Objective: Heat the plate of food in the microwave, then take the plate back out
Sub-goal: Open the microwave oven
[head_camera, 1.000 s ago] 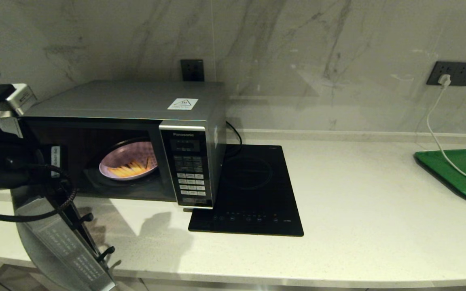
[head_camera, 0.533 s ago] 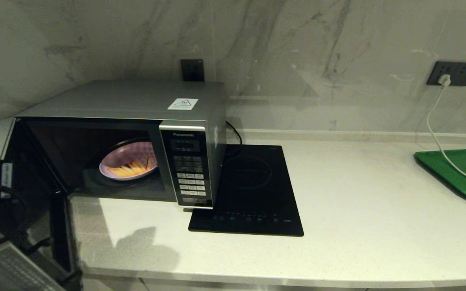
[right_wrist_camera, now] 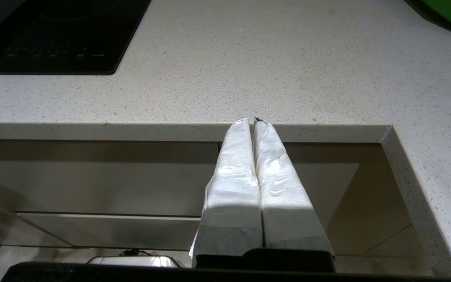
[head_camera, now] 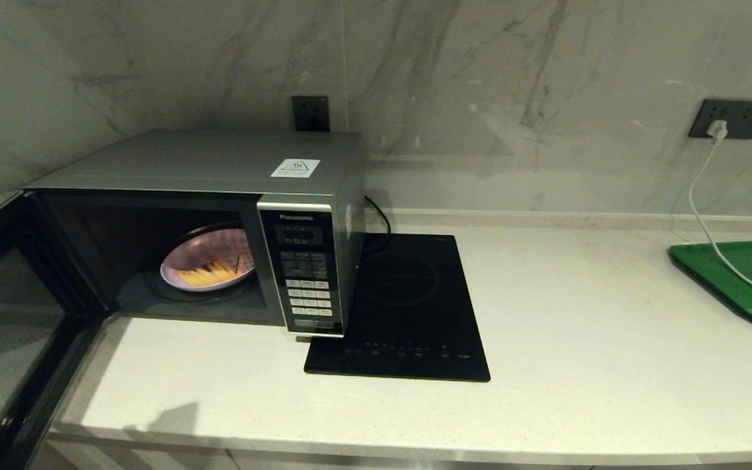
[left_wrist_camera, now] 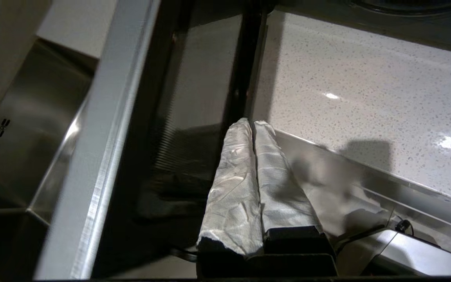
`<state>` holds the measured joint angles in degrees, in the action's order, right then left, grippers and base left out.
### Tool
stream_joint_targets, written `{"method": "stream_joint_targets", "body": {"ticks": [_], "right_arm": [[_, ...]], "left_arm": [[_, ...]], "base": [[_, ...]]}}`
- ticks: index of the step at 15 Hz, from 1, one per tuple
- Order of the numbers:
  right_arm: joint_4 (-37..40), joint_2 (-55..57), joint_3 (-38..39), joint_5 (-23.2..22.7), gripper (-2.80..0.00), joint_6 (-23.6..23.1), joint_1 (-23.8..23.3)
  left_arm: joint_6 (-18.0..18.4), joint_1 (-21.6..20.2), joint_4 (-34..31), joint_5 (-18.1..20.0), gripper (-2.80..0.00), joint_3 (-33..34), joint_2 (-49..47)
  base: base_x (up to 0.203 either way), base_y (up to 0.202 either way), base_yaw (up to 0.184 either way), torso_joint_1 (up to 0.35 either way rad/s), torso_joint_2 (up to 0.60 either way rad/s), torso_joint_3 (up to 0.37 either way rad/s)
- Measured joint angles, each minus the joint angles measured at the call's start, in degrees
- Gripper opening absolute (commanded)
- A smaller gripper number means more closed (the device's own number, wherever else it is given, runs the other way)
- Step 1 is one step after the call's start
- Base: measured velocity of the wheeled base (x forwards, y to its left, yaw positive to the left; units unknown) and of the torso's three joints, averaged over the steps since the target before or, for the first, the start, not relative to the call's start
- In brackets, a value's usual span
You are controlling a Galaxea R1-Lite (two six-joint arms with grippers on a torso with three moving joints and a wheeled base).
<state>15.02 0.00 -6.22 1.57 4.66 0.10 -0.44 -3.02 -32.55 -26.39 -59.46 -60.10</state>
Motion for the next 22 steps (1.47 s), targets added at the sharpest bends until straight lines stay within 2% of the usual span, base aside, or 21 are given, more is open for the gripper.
{"method": "stream_joint_targets", "body": {"ticks": [4, 7, 9, 11, 13, 14, 16, 17, 19, 21, 22], "right_arm": [[0.0, 0.0, 0.0, 0.08, -2.8, -0.02, -0.02], [0.0, 0.0, 0.0, -0.01, -2.8, 0.0, -0.02], [0.0, 0.0, 0.0, 0.02, -2.8, -0.02, -0.02], [0.0, 0.0, 0.0, -0.01, -2.8, 0.0, 0.0], [0.02, 0.0, 0.0, 0.0, -2.8, 0.0, 0.0], [0.02, 0.0, -0.01, 0.01, -2.8, -0.02, -0.02], [0.02, 0.0, -0.01, 0.01, -2.8, -0.02, -0.02], [0.02, 0.0, -0.01, 0.0, -2.8, -0.02, -0.02], [0.02, 0.0, -0.01, 0.0, -2.8, 0.0, -0.02], [0.02, 0.0, -0.01, 0.05, -2.8, -0.02, -0.02], [0.02, 0.0, -0.01, 0.05, -2.8, -0.02, -0.02]], "left_arm": [[-0.29, -0.99, 0.02, 2.13, -2.8, 0.98, 2.91], [-0.49, -5.73, 0.3, 3.91, -2.8, 1.58, 3.57], [-0.22, -6.82, 0.39, 4.72, -2.8, 1.82, 3.79], [-0.16, -6.91, 0.37, 7.42, -2.8, 1.83, 4.34], [-0.67, -6.68, 0.44, 12.52, -2.8, 1.82, 4.83], [-1.41, -6.65, 0.46, 15.07, -2.8, 1.82, 4.88], [-5.39, -6.62, 0.5, 19.08, -2.8, 1.82, 4.18], [-7.04, -6.6, 0.75, 19.45, -2.8, 1.82, 3.54], [-7.79, -6.26, 0.95, 19.88, -2.8, 3.33, 2.2], [-9.03, -3.82, 2.19, 21.6, -2.8, 5.3, 0.8], [-11.09, -2.72, 3.59, 22.56, -2.8, 6.1, -0.71]], "base": [[0.0, 0.0, 0.0, 0.0, 0.0, 0.0], [0.0, 0.0, 0.0, 0.0, 0.0, 0.0], [0.0, 0.0, 0.0, 0.0, 0.0, 0.0], [0.0, 0.0, 0.0, 0.0, 0.0, 0.0], [0.0, 0.0, 0.0, 0.0, 0.0, 0.0], [0.0, 0.0, 0.0, 0.0, 0.0, 0.0], [0.0, 0.0, 0.0, 0.0, 0.0, 0.0], [0.0, 0.0, 0.0, 0.0, 0.0, 0.0], [0.0, 0.0, 0.0, 0.0, 0.0, 0.0], [0.0, 0.0, 0.0, 0.0, 0.0, 0.0], [0.0, 0.0, 0.0, 0.0, 0.0, 0.0]]}}
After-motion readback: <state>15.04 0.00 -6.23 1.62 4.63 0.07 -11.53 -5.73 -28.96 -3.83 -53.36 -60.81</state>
